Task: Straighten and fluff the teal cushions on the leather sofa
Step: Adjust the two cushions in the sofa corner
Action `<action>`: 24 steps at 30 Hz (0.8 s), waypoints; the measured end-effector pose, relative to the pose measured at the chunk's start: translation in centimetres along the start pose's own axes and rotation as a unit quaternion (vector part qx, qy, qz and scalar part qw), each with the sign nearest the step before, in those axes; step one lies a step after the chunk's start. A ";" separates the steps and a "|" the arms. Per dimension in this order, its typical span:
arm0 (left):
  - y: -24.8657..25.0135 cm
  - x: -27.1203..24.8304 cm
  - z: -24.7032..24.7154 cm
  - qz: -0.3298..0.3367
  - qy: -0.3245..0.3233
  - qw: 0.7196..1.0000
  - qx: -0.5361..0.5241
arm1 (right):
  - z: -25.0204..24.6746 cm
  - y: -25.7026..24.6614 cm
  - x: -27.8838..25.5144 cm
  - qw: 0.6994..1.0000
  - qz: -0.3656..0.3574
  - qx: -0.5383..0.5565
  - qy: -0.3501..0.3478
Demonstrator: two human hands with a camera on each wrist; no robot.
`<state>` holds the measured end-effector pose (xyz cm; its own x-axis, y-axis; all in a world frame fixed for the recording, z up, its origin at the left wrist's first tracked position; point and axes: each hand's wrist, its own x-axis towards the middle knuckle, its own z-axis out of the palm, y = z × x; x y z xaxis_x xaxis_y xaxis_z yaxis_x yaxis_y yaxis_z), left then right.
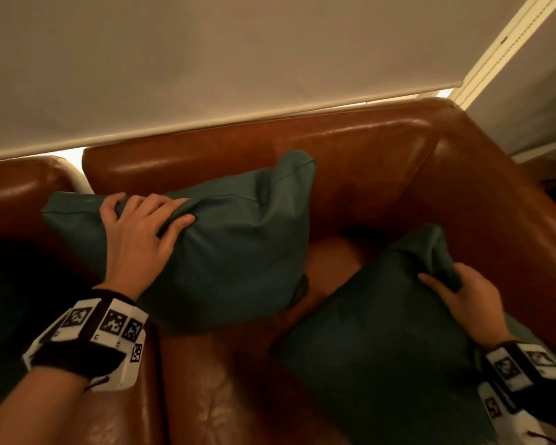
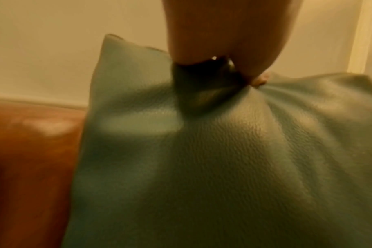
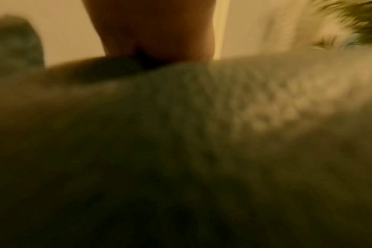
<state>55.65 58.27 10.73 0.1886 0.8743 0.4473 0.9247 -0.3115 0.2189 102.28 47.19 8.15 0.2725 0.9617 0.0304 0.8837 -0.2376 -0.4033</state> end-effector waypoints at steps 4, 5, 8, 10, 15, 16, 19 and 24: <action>1.7 2.7 2.4 -0.047 -0.062 0.997 0.028 | -2.3 1.1 2.6 0.992 0.074 -0.022 0.103; 2.1 3.0 2.6 -0.061 -0.066 0.995 0.032 | -2.3 1.2 3.3 0.992 0.094 -0.029 0.079; 2.7 2.4 3.0 -0.073 -0.048 0.995 0.041 | -1.5 1.2 3.7 0.980 0.177 -0.054 -0.077; 2.6 1.6 3.1 -0.082 -0.050 0.994 0.049 | -1.4 1.0 2.8 0.969 0.188 -0.090 -0.130; 3.0 1.1 3.2 -0.125 -0.045 0.990 0.055 | 0.1 -1.0 -0.6 0.974 0.125 -0.171 -0.074; 3.0 1.2 3.2 -0.131 -0.042 0.989 0.048 | -0.2 -1.0 -0.9 0.978 0.119 -0.148 -0.081; 2.9 1.7 3.2 -0.126 -0.044 0.991 0.015 | -2.7 1.3 -1.3 0.976 0.130 -0.107 -0.141; 2.2 1.9 3.8 -0.130 -0.026 0.991 0.013 | -2.5 4.1 -2.6 0.981 0.128 -0.121 -0.079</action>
<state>59.35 60.68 8.75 -0.0413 0.9419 0.3333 0.9525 -0.0637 0.2979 106.13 43.37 8.66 0.4519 0.8709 -0.1931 0.8637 -0.4813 -0.1495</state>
